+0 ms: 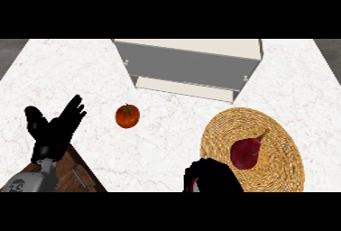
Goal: Pick the can from the placemat and place it in the tiered shelf
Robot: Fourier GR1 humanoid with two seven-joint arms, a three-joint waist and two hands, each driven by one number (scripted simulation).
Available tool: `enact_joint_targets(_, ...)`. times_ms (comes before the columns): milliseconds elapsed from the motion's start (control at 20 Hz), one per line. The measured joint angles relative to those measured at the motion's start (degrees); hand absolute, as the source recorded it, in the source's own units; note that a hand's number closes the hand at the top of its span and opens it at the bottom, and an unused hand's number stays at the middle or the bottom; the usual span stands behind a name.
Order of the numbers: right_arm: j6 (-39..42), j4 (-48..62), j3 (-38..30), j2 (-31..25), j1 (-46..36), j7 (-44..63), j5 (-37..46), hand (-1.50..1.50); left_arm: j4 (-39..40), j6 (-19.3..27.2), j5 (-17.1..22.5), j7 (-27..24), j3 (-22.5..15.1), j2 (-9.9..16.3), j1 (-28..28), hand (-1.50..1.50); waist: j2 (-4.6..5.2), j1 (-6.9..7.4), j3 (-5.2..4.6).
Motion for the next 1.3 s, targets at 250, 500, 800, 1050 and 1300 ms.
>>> enact_joint_targets(250, -6.4, 4.6, 0.9, 8.6, -10.5, 11.9, 4.5, 1.5, 0.6, -0.1, -0.7, 0.7, -0.6, -0.4, -1.3, 0.0, 0.13, 1.12, -0.1)
enact_joint_targets(500, -8.6, 5.1, 0.0, 10.8, -23.6, 20.0, 9.3, 1.5, 1.3, -0.6, -0.8, 0.9, -0.6, -0.6, -1.7, 0.0, -0.29, 1.32, -0.18)
enact_joint_targets(800, -7.3, 6.4, -6.0, 11.3, -38.3, 25.2, 11.1, 1.5, 1.4, -0.7, -1.0, 2.0, -0.6, -0.6, -1.8, 0.0, -0.57, 1.35, -0.3)
enact_joint_targets(1050, -5.3, 9.4, -12.4, 11.3, -49.9, 27.6, 9.7, 1.5, 1.4, -0.8, -1.2, 2.0, -0.3, -0.8, -1.5, 0.0, -0.68, 1.11, -0.22)
enact_joint_targets(1300, -3.5, 15.4, -20.8, 11.5, -60.5, 28.2, 7.6, 1.5, 1.3, -1.2, -0.9, 1.8, 0.2, -0.9, -1.4, 0.0, -0.56, 0.9, -0.18)
